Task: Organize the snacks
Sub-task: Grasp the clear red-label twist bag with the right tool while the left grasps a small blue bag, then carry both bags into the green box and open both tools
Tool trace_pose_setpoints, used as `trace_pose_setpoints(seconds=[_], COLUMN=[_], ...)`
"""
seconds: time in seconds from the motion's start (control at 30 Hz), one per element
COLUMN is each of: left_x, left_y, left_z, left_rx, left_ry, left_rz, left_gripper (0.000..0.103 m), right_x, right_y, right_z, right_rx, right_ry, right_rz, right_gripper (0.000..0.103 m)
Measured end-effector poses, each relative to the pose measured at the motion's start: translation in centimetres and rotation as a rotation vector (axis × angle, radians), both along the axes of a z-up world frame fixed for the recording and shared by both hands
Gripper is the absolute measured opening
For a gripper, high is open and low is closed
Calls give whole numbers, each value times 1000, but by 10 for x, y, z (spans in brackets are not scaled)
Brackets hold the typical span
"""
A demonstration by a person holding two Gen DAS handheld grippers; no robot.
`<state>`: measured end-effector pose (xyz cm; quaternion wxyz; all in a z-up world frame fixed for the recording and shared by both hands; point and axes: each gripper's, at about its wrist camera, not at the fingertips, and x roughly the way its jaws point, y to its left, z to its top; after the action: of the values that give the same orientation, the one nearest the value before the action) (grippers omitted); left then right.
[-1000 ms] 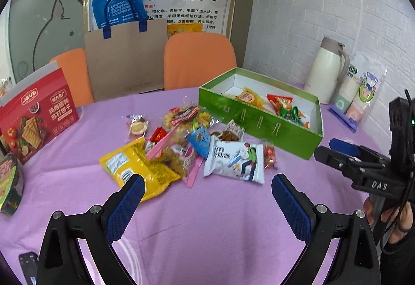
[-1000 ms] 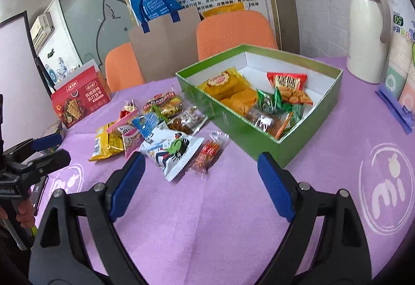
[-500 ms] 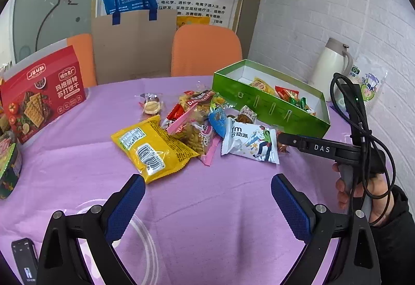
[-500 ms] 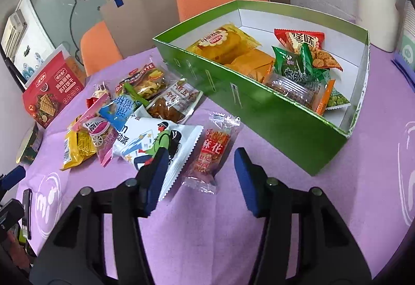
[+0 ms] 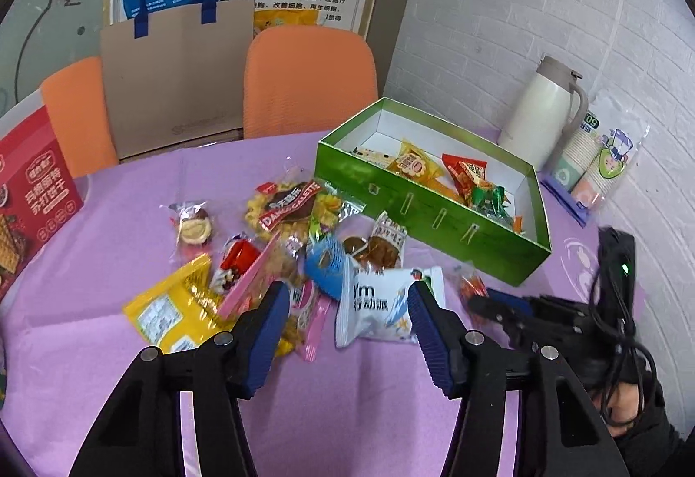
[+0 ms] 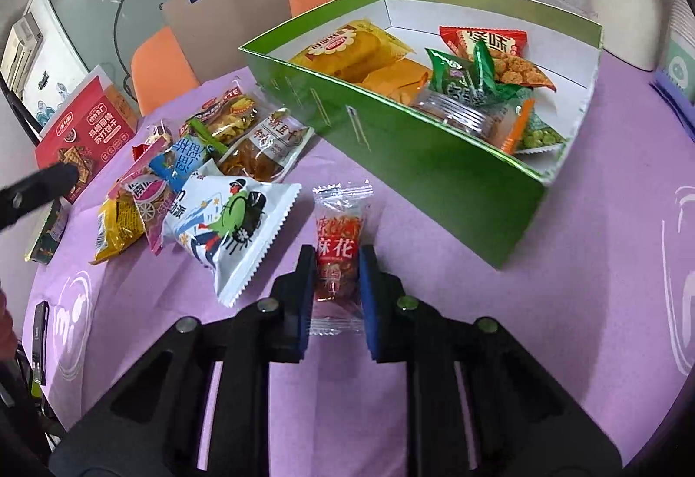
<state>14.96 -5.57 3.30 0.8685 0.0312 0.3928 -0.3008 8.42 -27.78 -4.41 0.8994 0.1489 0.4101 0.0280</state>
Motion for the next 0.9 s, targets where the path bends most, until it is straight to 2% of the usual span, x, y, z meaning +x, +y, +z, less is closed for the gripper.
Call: trace_pose_setpoints(seconds=[0.13, 0.27, 0.33, 0.37, 0.5, 0.57, 0.63, 0.77, 0.9], left_x=[40, 68, 75, 78, 81, 79, 76, 66, 51], left_y=[-29, -50, -53, -55, -54, -53, -53, -47, -45], left_z=[-8, -30, -41, -47, -62, -62, -60, -44, -12], left_rx=[30, 120, 147, 154, 178, 175, 181, 148, 121], left_ry=[54, 109, 139, 163, 186, 181, 173, 152, 92], left_rz=[4, 27, 29, 24, 32, 34, 30, 16, -2], left_gripper=[58, 58, 51, 42, 34, 33, 23, 23, 23], right_x=[-14, -17, -15, -15, -13, -13, -15, -20, -27], right_y=[-9, -17, -18, -19, -19, -18, -17, -16, -20], right_z=[2, 4, 5, 4, -1, -3, -2, 12, 36], right_rx=[5, 6, 8, 12, 28, 32, 31, 34, 41], right_ry=[-12, -19, -21, -21, -14, -8, -14, -53, -127], right_rz=[7, 9, 14, 16, 19, 25, 31, 44, 45], right_gripper=[21, 22, 22, 22, 22, 21, 21, 21, 21])
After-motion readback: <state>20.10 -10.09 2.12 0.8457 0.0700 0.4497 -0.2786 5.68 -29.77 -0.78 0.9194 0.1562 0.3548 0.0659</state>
